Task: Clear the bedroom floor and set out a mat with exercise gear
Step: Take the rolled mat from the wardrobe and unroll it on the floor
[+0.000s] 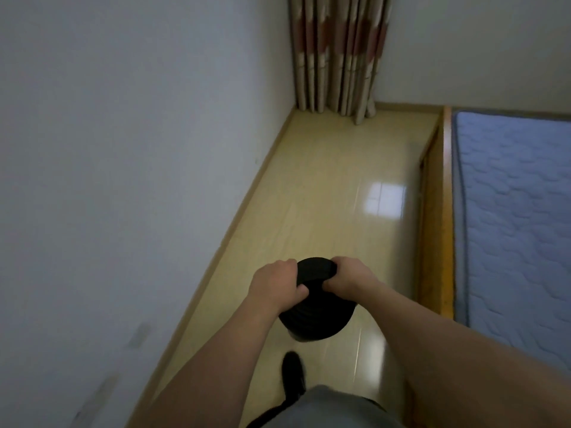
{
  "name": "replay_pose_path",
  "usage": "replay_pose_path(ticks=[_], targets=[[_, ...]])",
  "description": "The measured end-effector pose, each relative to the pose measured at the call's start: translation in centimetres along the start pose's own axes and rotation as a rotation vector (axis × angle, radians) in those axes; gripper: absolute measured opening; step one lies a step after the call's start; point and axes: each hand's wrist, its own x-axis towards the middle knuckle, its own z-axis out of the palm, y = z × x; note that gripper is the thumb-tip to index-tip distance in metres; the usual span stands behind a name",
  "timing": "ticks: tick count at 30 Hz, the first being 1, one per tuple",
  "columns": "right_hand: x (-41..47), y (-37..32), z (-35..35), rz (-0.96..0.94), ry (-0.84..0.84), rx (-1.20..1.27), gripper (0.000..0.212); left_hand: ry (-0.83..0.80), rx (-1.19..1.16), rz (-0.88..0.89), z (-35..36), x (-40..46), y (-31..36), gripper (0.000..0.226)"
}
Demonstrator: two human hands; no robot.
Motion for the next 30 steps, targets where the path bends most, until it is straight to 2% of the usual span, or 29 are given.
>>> replay_pose_path(ticks=[8,14,18,24,30], targets=[[13.9,-2.8,-10.0,0.154,0.148,0.166,0.032,-0.018,0.050,0.221,-7.9,20.2,-0.5,0.032],[28.0,-4.1,-17.8,0.192,0.179,0.238,0.032,-0.071,0.049,0.226,-11.6,36.7,-0.6,0.032],[36.3,-6.8,-24.4,0.182,0.152,0.252,0.032,-0.095,0.037,0.217,-16.5,46.4,-1.2,0.031],[47.8,-11.8,-34.3,0.165,0.170,0.299,0.031,-0.038,0.015,0.233,-24.5,60.0,-2.2,0.026],[59.8,-15.9,-40.1,0.158,0.193,0.303,0.032,-0.014,-0.003,0.233,-28.4,73.3,-5.1,0.025]])
